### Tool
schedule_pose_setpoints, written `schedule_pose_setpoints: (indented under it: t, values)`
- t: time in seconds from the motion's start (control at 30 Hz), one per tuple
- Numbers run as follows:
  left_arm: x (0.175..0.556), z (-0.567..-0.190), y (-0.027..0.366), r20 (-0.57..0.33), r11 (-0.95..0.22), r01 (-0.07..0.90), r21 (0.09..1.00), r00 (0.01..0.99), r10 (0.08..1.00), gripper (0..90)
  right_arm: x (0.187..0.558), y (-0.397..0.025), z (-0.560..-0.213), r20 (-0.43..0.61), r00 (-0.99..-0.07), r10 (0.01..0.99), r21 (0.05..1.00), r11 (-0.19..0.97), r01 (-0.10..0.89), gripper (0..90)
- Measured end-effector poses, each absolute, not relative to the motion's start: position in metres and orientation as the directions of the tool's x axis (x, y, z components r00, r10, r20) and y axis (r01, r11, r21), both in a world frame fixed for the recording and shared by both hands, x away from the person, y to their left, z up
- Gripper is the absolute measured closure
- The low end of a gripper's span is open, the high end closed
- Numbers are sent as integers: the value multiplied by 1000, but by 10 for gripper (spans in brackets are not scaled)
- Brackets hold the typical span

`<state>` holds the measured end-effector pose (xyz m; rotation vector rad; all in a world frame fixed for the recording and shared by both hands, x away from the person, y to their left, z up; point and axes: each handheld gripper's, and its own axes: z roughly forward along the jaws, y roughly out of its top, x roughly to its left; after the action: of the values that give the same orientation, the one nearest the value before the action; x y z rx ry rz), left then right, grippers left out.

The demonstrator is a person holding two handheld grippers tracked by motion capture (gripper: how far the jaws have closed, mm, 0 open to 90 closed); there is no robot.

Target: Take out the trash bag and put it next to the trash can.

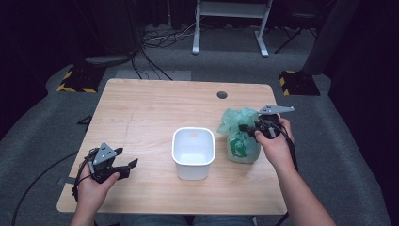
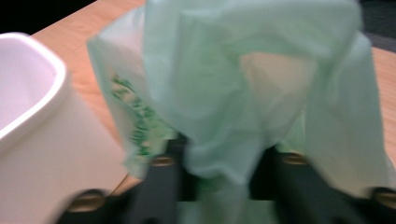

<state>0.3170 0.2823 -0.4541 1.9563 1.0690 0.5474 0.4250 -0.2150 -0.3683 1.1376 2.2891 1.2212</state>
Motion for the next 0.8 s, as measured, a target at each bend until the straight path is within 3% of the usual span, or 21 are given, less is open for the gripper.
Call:
schedule_pose_setpoints:
  t: [0.07, 0.2, 0.53, 0.8]
  values:
    - [317, -454, 283, -12, -301, 482, 823, 545, 839, 266, 428, -214, -369, 103, -601, 792, 809, 285, 514, 415]
    - [316, -454, 284, -17, -294, 484, 824, 540, 841, 266, 424, -217, -365, 81, -579, 811, 816, 280, 506, 325]
    - [316, -454, 283, -15, -298, 485, 822, 542, 841, 266, 400, -239, -351, 58, -582, 811, 828, 287, 482, 312]
    - [314, -455, 291, -20, -295, 497, 816, 534, 845, 262, 391, -258, -368, 55, -569, 820, 822, 286, 492, 311]
